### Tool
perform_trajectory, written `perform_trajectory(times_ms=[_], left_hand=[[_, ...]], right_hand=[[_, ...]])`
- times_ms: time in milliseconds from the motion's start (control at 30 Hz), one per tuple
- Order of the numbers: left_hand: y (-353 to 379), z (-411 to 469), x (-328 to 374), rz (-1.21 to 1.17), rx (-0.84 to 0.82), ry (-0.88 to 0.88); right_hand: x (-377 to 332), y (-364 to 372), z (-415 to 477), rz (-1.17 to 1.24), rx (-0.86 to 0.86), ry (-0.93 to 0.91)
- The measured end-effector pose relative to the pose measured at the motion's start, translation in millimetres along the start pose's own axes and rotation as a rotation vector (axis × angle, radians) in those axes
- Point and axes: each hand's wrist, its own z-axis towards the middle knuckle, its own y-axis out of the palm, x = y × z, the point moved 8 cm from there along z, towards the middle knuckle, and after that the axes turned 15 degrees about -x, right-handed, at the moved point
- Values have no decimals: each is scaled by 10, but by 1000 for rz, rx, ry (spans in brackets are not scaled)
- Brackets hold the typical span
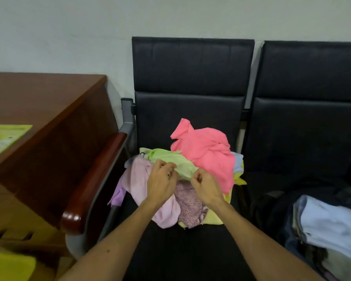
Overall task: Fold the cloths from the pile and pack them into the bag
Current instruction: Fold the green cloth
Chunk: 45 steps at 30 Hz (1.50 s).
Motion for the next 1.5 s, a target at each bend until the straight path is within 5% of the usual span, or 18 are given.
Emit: perform_trajectory(times_ms=[233, 533, 833, 1200, 1400, 1500], left_hand=[[-1104, -31, 1161, -185, 193, 222], [-1887, -642, 2406, -243, 242, 456], [-2085, -1198, 2795, -288, 162, 471], [-1910, -1924, 2647, -535, -329, 502], [-1240, -2503, 1798, -616, -699, 209], [-1063, -2711, 1710, -712, -758, 180]], right_hand=[[-1102, -1131, -579, 80, 254, -211], [-1904, -1901, -1575, 91, 394, -405], [-2084, -1484, -2271, 155, 90, -425], [-2130, -1267, -2750, 415, -59, -367], [-2343, -1317, -3051, 743, -54, -422], [-2580, -1339, -3224, 851, -95, -507]])
